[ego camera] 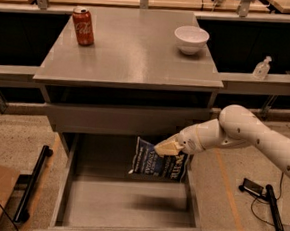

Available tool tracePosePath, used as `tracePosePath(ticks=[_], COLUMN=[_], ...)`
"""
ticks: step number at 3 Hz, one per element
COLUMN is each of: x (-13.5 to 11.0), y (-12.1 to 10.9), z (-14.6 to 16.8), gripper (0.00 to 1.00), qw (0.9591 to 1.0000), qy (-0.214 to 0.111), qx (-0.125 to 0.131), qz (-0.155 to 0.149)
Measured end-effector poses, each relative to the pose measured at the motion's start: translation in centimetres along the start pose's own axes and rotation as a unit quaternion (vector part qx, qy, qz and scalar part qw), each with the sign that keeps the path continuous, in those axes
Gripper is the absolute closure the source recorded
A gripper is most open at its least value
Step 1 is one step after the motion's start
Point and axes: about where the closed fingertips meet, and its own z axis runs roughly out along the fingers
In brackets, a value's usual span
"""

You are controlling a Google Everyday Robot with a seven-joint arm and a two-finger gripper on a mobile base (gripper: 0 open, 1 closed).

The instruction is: Pick blue chip bag from middle drawer and place on counter

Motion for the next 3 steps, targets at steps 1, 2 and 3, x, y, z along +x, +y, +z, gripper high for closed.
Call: tracePosePath(ticks=[1,2,3], x=[-1.7,-1.7,-3.1], y=[1.8,1.8,2.5], z=[-5.6,-5.6,-8.7], gripper=[1.0,1.0,1.0], qw=[0.999,0.999,0.9989], qy=[0.028,0.028,-0.003], qx=[0.035,0.035,0.044], qz=[-0.002,-0.002,-0.017])
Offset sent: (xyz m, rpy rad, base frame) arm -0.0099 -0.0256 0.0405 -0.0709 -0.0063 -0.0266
